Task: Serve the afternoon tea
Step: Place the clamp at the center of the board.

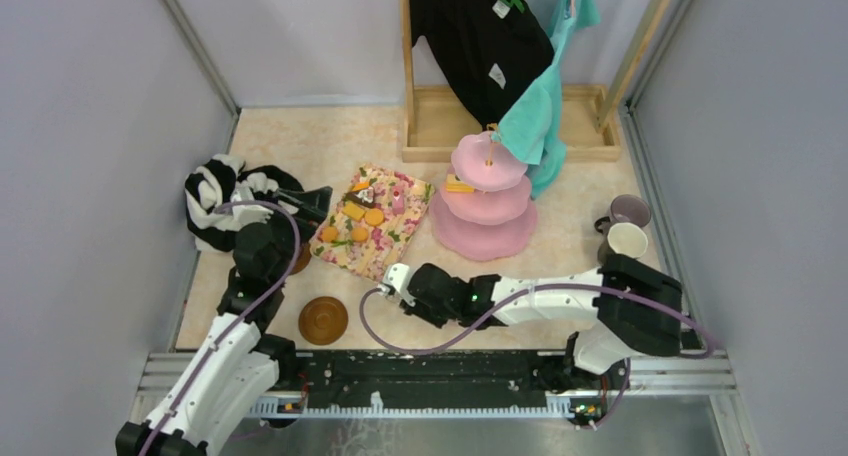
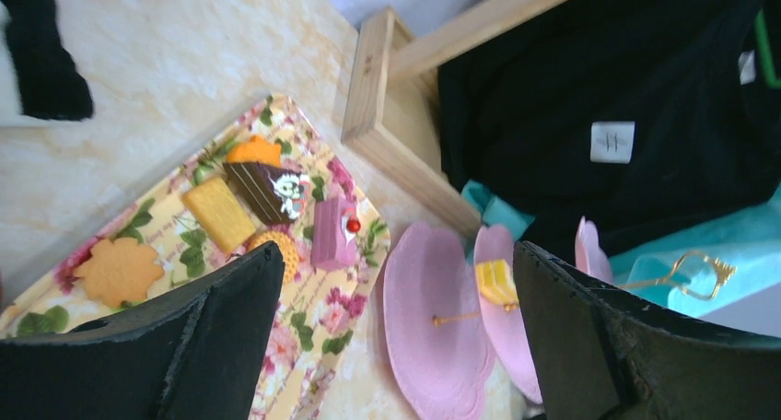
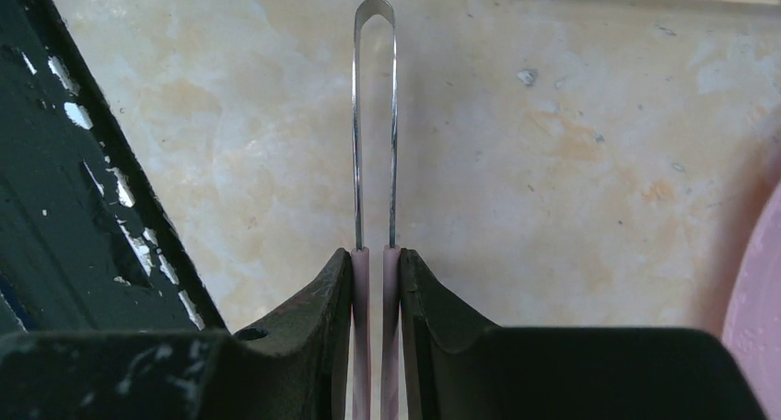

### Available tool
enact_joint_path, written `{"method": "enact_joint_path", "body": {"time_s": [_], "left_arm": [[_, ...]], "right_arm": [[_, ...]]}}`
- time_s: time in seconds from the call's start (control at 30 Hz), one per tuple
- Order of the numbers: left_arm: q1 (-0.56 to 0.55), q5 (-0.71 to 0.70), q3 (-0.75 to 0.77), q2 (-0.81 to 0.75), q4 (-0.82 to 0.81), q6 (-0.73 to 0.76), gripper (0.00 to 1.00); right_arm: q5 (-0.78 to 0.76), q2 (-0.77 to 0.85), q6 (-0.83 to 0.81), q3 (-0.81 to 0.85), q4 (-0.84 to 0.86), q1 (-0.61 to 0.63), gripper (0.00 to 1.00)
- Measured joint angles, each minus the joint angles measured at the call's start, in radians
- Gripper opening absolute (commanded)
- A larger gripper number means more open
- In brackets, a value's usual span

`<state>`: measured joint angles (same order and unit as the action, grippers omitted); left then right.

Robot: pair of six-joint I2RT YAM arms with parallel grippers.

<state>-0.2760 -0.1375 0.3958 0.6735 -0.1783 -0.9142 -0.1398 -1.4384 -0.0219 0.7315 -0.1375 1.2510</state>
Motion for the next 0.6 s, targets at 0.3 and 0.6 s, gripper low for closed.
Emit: {"method": "enact_joint_path", "body": {"time_s": [0.3, 0.6], "left_arm": [[-0.003, -0.184, 0.000, -0.117, 0.069, -0.062, 0.99], [-0.003, -0.221, 0.000, -0.068, 0.070, -0.073, 0.99]], "right_arm": [[0.037, -0.160, -0.047, 0.090, 0.025, 0.031, 0.28], [-0.013, -0.223, -0.092, 0.121, 0.057, 0.026, 0.57]]}}
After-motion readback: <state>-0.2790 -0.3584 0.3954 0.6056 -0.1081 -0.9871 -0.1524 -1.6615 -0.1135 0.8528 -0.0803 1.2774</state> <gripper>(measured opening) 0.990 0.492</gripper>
